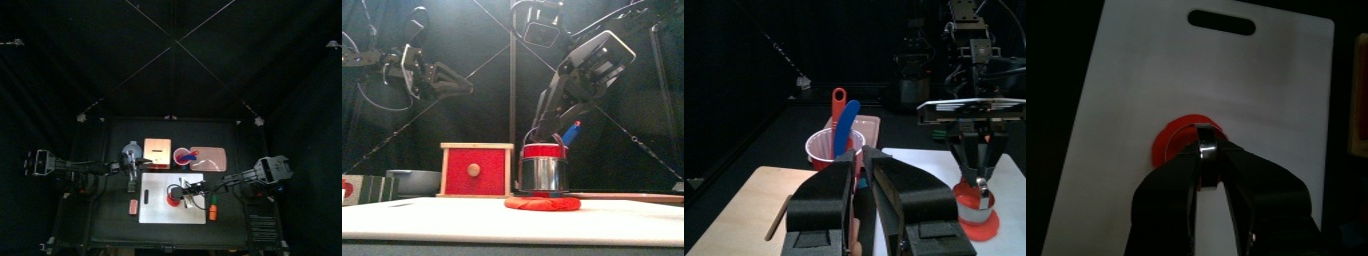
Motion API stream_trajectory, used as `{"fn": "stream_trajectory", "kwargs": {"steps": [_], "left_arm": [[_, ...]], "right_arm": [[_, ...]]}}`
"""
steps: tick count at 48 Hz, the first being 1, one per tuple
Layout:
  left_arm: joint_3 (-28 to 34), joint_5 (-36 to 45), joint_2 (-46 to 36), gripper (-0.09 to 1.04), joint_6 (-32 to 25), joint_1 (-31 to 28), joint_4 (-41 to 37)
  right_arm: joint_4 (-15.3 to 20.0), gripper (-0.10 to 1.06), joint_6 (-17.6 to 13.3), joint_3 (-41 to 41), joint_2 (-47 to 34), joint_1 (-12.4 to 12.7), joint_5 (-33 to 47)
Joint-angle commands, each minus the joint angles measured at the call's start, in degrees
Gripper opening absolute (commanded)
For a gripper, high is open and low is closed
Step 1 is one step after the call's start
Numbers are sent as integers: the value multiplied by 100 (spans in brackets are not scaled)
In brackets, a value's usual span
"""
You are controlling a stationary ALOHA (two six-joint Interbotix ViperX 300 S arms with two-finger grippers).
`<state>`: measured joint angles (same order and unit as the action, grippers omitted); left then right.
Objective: Get the cutter from the drawer then cut the dough then place the extra dough in the bowl
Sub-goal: Cut the dough
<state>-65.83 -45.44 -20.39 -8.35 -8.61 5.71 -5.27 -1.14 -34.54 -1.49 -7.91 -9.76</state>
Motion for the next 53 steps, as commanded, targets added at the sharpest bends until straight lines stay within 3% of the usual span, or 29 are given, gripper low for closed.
{"fn": "stream_trajectory", "kwargs": {"steps": [1, 15, 23, 32, 45, 53], "left_arm": [[44, -18, 0, 59, -9, 9, 9], [18, -18, 0, 59, -18, 18, 0], [44, -18, 79, 59, -35, 114, -9], [97, -35, 466, 67, 62, 589, 132], [650, -448, 1547, 79, -176, 1828, 1160], [1072, -686, 2118, 83, -246, 2364, 1441]], "right_arm": [[79, 57, 0, 167, 18, 9, 62], [-35, 58, 9, 176, -97, -26, 62], [-88, 66, -9, 202, -26, -44, 88], [-97, 72, 0, 185, 158, -35, 343], [123, 72, 26, -598, 844, 123, 1688], [-44, 72, 141, -1617, 1151, 290, 3331]]}}
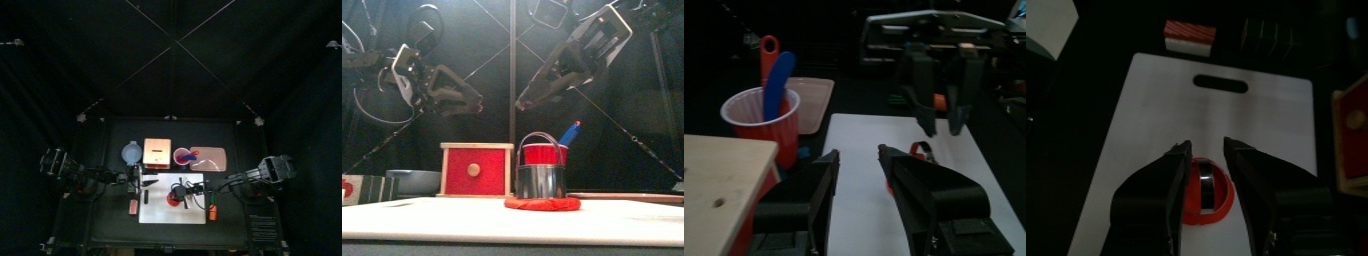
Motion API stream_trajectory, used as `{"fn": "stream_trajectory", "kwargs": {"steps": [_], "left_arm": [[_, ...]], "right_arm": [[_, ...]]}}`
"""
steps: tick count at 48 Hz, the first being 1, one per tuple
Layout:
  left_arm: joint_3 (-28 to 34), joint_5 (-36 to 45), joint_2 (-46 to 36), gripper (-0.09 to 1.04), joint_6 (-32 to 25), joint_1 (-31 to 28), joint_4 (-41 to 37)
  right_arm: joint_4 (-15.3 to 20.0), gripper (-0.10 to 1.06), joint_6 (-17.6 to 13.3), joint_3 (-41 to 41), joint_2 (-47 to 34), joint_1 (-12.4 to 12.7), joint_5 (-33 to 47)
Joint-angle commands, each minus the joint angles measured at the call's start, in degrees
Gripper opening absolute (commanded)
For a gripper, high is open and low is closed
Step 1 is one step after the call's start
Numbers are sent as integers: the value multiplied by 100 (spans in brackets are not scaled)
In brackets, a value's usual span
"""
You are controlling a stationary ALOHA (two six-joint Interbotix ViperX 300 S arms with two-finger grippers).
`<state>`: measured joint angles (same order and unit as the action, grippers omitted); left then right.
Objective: Get the cutter from the drawer then cut the dough then place the extra dough in the bowl
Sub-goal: Cut the dough
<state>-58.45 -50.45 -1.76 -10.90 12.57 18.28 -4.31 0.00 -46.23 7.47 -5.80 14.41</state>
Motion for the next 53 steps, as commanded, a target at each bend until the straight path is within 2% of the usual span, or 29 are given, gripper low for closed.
{"fn": "stream_trajectory", "kwargs": {"steps": [1, 6, 23, 53], "left_arm": [[396, -185, 343, 84, 9, 316, 290], [729, -246, 703, 88, -62, 598, 782], [1248, -237, 1556, 93, -53, 703, 1222], [1380, 70, 1767, 92, -44, 756, 1230]], "right_arm": [[-220, 72, -26, -580, 255, 114, 1151], [-413, 72, -97, -940, 123, 114, 1705], [-448, 72, -79, -1011, -642, 149, 2355], [-413, 72, -105, -940, -844, 141, 2391]]}}
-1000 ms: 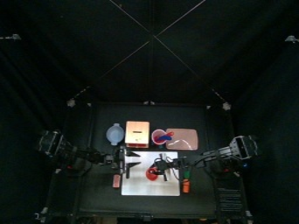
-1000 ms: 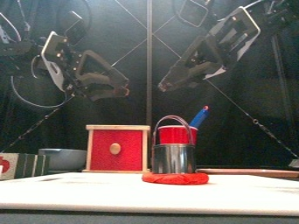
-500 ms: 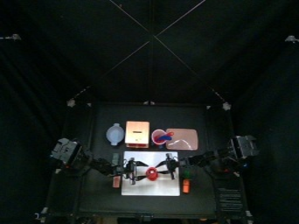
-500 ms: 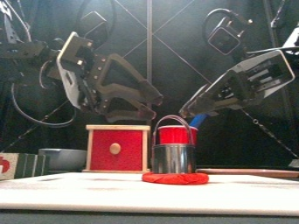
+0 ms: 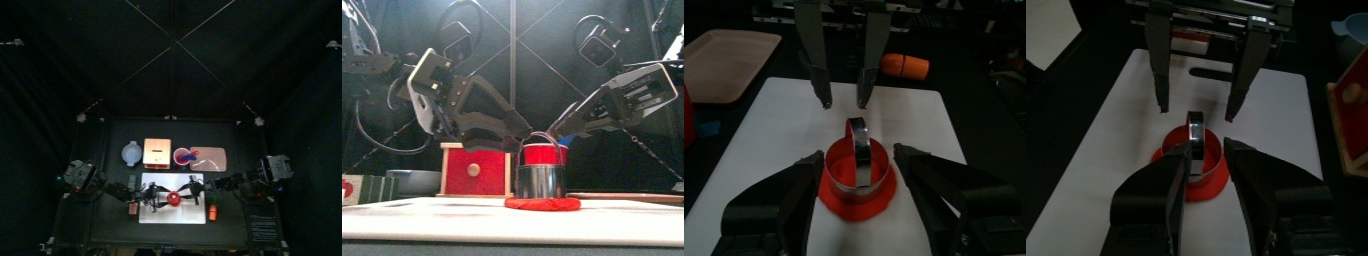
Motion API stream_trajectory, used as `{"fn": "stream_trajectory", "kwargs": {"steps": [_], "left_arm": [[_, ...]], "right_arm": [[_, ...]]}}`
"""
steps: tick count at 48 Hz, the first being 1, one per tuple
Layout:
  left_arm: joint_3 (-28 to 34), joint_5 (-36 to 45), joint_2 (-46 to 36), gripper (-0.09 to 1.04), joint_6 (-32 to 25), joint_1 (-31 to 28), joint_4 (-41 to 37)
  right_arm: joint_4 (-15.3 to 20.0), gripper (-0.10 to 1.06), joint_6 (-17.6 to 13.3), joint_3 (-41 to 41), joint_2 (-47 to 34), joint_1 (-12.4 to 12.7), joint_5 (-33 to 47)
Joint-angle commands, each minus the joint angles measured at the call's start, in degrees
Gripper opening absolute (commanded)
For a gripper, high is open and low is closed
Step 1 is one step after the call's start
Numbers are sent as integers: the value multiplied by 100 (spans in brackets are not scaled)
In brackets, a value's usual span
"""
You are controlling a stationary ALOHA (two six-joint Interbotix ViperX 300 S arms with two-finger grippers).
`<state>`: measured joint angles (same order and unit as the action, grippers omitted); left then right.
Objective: Get the cutter from the drawer then cut the dough then place the extra dough in the bowl
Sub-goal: Cut the dough
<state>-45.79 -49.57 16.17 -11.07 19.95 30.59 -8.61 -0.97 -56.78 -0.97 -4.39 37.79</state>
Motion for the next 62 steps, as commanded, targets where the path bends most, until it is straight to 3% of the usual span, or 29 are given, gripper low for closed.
{"fn": "stream_trajectory", "kwargs": {"steps": [1, 16, 31, 62], "left_arm": [[114, -18, -18, 91, -26, 9, 0], [123, 18, 70, 91, 0, 9, 35], [141, 158, 97, 91, -9, 9, 53], [132, 149, 97, 88, -53, 9, 53]], "right_arm": [[18, 72, -9, 123, -18, 0, 53], [-9, 72, -9, 396, -431, -9, 53], [44, 72, -9, 26, 53, -141, 9], [149, 72, -18, 343, -325, -237, 9]]}}
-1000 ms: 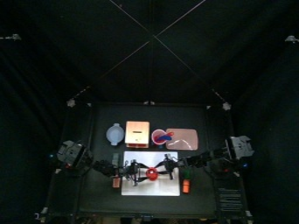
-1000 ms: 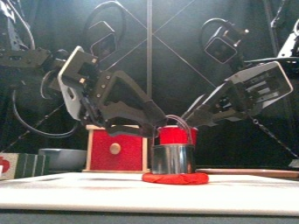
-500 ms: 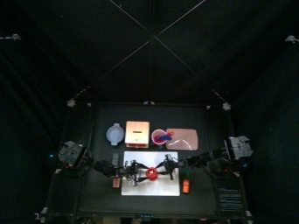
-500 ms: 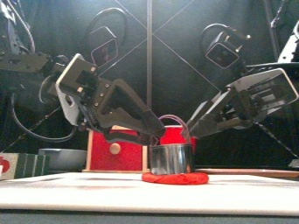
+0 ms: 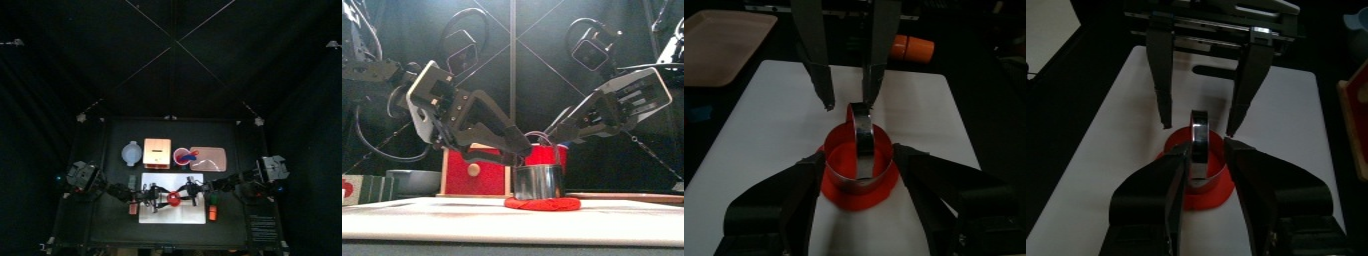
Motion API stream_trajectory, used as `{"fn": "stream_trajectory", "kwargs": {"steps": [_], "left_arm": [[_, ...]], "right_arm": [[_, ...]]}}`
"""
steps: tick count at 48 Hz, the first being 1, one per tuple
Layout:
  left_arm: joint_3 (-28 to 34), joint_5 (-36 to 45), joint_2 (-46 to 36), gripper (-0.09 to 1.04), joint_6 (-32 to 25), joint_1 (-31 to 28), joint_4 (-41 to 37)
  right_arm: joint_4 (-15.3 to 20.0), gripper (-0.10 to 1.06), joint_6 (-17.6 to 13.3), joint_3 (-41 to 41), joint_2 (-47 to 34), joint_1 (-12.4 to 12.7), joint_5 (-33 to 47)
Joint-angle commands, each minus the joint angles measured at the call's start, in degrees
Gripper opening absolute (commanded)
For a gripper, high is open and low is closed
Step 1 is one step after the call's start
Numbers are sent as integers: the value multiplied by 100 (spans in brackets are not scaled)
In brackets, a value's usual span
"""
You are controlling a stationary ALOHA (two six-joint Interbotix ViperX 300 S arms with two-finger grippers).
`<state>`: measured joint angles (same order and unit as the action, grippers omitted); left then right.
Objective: Get the cutter from the drawer then cut the dough then place the extra dough in the bowl
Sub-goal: Cut the dough
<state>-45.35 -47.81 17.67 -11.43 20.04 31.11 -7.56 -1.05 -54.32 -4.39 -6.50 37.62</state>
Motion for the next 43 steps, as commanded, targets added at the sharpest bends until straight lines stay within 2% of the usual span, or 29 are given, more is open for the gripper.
{"fn": "stream_trajectory", "kwargs": {"steps": [1, 18, 25, 43], "left_arm": [[88, -18, -53, 87, -44, 0, 0], [114, -18, -53, 77, -360, -18, 0], [123, -18, -53, 74, -352, -18, 0], [123, 123, 0, 59, -360, -18, -35]], "right_arm": [[53, 72, -9, 105, 9, -35, 26], [141, 72, 9, 290, -167, -202, -352], [369, 72, 18, 272, -141, -308, -422], [272, 71, 114, 272, -141, -299, -475]]}}
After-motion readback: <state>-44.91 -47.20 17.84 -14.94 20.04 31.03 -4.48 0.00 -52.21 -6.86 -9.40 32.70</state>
